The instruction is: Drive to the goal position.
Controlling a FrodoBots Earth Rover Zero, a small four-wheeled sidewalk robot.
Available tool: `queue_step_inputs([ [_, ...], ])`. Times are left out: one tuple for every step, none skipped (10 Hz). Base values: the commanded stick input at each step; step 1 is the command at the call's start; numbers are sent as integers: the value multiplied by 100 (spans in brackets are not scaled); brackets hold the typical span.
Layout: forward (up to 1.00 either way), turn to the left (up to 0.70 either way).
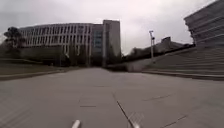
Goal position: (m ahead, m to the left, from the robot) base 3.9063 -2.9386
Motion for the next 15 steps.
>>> queue_step_inputs([
  [85,0],
  [85,0],
  [85,0],
  [85,0],
  [85,0],
  [85,0],
  [85,0],
  [85,0],
  [85,0],
  [85,0],
  [85,0],
  [85,0],
  [85,0],
  [85,0],
  [85,0],
])
